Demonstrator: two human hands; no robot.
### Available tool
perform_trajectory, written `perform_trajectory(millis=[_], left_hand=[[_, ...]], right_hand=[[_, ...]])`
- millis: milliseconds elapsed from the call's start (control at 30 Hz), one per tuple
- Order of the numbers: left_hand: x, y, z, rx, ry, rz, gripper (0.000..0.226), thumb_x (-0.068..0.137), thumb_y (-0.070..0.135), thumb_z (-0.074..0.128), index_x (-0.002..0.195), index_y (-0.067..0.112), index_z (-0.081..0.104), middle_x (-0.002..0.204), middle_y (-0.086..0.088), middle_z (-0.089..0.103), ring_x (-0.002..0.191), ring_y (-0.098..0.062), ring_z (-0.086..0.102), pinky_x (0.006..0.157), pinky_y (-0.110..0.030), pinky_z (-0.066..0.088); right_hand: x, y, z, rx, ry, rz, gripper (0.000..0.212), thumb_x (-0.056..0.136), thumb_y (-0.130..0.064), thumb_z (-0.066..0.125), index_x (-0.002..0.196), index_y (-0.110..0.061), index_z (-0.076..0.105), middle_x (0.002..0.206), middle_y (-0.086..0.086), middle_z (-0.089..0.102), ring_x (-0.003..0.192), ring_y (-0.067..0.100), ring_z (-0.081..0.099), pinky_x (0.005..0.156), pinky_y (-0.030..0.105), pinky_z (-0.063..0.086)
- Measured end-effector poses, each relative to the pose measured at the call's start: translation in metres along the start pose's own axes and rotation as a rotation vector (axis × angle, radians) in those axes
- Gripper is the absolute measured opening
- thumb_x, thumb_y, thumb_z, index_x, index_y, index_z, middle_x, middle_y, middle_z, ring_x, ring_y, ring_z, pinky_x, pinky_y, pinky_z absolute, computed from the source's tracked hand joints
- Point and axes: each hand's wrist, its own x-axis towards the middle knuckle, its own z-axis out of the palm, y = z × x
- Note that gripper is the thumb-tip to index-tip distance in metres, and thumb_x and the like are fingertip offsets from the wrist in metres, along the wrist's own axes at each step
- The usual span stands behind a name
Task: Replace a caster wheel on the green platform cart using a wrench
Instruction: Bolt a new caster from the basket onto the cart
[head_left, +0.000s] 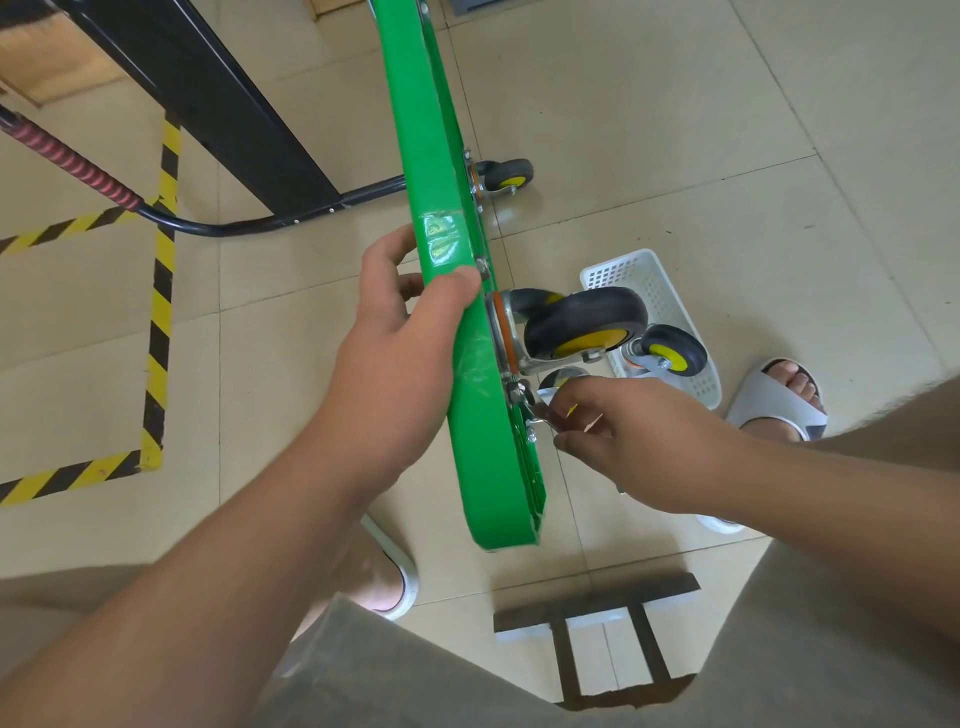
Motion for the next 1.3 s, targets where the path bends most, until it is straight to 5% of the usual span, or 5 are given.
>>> perform_trajectory(millis=[367,633,767,1100,1300], left_hand=[[0.0,0.0,0.0,-0.008,-0.002,-0.001,0.046,0.085,0.054,0.051,0.131,0.055,0.044,0.117,-0.004,0.068,0.083,-0.021,0.075,0.071,-0.038,0.06],[0.001,-0.001,0.0,-0.009,-0.002,0.003,0.044,0.085,0.055,0.051,0.129,0.056,0.045,0.117,-0.004,0.068,0.084,-0.022,0.074,0.07,-0.037,0.059],[0.001,0.0,0.0,-0.013,0.002,0.023,0.045,0.086,0.053,0.051,0.131,0.053,0.044,0.117,-0.004,0.068,0.081,-0.017,0.073,0.064,-0.027,0.057],[0.002,-0.001,0.001,-0.032,0.003,0.037,0.047,0.085,0.051,0.053,0.131,0.05,0.046,0.119,-0.004,0.067,0.084,-0.018,0.074,0.065,-0.028,0.058],[0.002,-0.001,0.0,-0.029,-0.002,0.036,0.046,0.086,0.052,0.053,0.131,0.051,0.044,0.119,-0.004,0.067,0.082,-0.018,0.074,0.065,-0.029,0.058]], right_hand=[[0.012,-0.002,0.013,0.086,0.085,-0.085,0.018,0.098,-0.027,0.064,0.116,-0.025,0.067,0.103,-0.001,0.072,0.098,0.017,0.065,0.086,0.037,0.056],[-0.005,-0.019,0.008,0.092,-0.023,-0.027,0.026,0.102,-0.034,0.056,0.127,-0.029,0.064,0.106,-0.008,0.071,0.086,0.017,0.07,0.075,0.032,0.058],[-0.018,-0.038,-0.004,0.159,-0.115,0.067,0.024,0.103,-0.035,0.052,0.107,-0.022,0.072,0.088,0.0,0.073,0.08,0.015,0.069,0.079,0.036,0.058],[-0.023,-0.069,-0.034,1.042,-0.27,0.37,0.025,0.103,-0.02,0.059,0.097,0.001,0.072,0.067,0.006,0.072,0.051,0.011,0.065,0.049,0.019,0.052],[-0.034,-0.06,-0.033,1.041,-0.339,0.426,0.029,0.099,-0.022,0.064,0.103,0.007,0.07,0.072,0.012,0.069,0.061,0.022,0.068,0.06,0.029,0.06]])
